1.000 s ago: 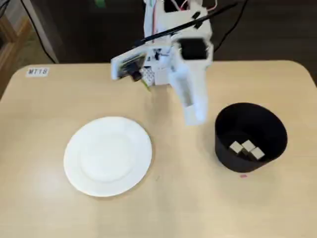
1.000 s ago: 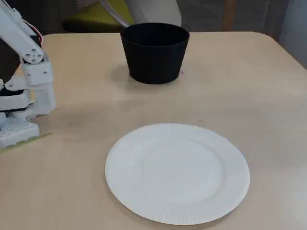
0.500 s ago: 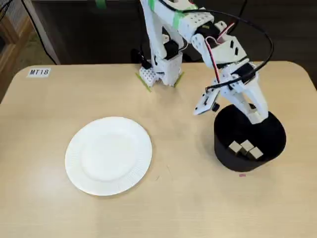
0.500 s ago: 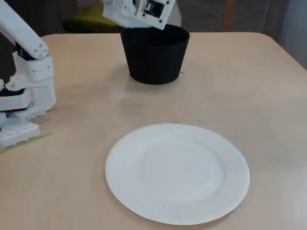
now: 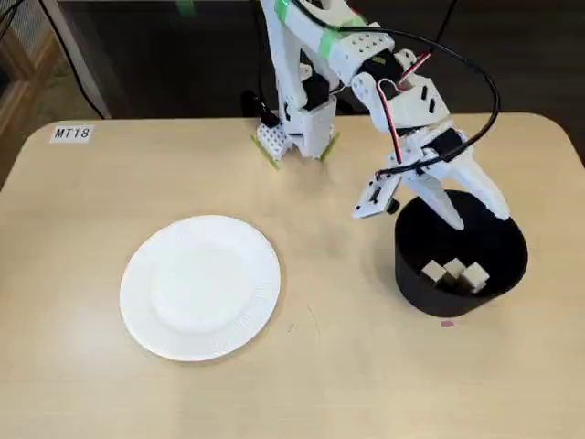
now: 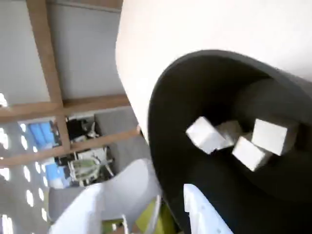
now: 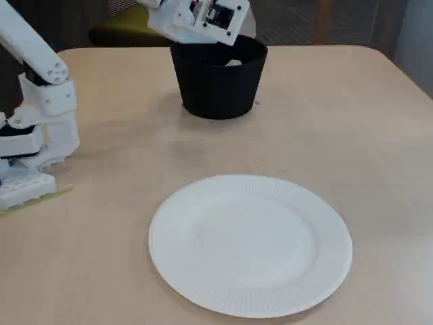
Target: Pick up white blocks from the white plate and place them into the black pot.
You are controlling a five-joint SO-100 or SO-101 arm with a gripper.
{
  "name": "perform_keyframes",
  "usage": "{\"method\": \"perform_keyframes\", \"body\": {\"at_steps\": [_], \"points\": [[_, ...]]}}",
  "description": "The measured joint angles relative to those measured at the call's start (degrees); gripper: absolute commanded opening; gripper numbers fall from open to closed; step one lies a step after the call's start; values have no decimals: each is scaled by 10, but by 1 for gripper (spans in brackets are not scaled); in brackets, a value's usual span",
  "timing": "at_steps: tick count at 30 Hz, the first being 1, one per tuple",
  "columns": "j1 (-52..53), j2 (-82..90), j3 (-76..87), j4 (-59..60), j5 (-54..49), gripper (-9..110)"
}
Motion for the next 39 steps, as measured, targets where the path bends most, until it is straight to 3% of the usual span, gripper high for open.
{"method": "perform_keyframes", "body": {"at_steps": [3,11,14,20,26,31,39], "points": [[51,25,-40,77,0,-2],[268,71,-380,500,15,-2],[322,161,-377,590,28,-2],[324,393,-157,597,44,-2],[293,559,109,493,44,-2],[302,619,257,468,34,-2],[309,628,353,457,21,-2]]}}
